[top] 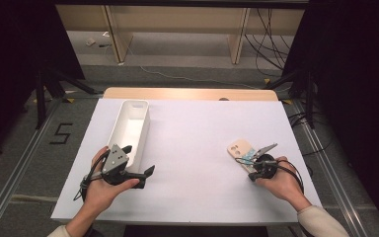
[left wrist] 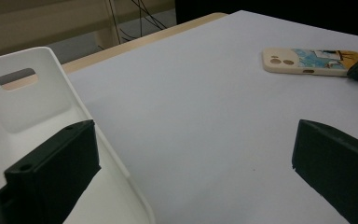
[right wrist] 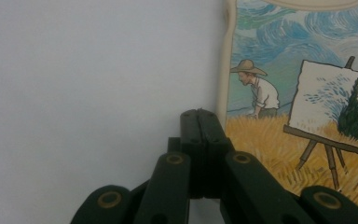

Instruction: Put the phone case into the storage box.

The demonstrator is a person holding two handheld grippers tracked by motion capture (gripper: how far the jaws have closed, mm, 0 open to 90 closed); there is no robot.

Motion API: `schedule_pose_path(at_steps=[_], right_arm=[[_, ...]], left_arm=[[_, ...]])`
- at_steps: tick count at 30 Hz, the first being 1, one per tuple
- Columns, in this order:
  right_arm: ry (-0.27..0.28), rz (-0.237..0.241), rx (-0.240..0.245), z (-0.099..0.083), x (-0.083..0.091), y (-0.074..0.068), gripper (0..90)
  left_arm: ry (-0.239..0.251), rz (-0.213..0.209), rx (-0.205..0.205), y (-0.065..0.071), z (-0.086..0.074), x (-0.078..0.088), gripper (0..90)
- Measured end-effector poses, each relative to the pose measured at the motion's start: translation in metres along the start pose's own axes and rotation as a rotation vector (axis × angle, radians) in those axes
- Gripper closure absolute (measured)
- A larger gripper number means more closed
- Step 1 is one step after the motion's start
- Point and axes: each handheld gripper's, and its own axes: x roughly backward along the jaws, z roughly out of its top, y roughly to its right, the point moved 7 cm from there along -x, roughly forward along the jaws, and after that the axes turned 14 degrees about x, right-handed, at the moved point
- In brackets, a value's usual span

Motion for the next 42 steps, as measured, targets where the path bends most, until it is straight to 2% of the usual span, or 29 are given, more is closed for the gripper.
schedule_pose_path(at_steps=[4, 7, 10, 12, 14, 17, 26, 37, 42], right_arm=[[0.027, -0.004, 0.026, 0.004, 0.006, 0.001, 83.5], [0.065, -0.026, 0.05, 0.009, 0.012, 0.006, 74.4], [0.08, -0.057, 0.055, 0.012, 0.017, 0.014, 56.4], [0.077, -0.088, 0.049, 0.012, 0.017, 0.021, 38.8], [0.069, -0.11, 0.036, 0.013, 0.015, 0.027, 27.9], [0.067, -0.118, 0.023, 0.014, 0.011, 0.035, 16.7], [-0.006, -0.1, 0.045, 0.017, -0.005, 0.048, 5.1], [-0.071, -0.085, 0.083, 0.025, -0.02, 0.053, 0.9], [-0.1, -0.081, 0.081, 0.024, -0.025, 0.055, 0.8]], left_arm=[[0.001, 0.0, 0.0, 0.0, 0.0, 0.0, 0.0], [0.001, 0.0, 0.0, 0.0, 0.0, 0.0, 0.0], [0.001, 0.0, 0.0, 0.0, 0.0, 0.0, 0.0], [0.001, 0.001, -0.001, 0.0, 0.0, 0.0, 0.0], [0.001, 0.001, -0.001, 0.0, 0.0, 0.0, 0.0], [0.001, 0.001, -0.004, 0.0, 0.0, 0.0, 0.0], [0.002, 0.001, -0.005, 0.0, 0.0, 0.0, 0.0], [0.003, 0.001, -0.005, 0.001, 0.0, 0.0, 0.0], [0.003, 0.001, -0.007, 0.001, 0.001, 0.0, 0.0]])
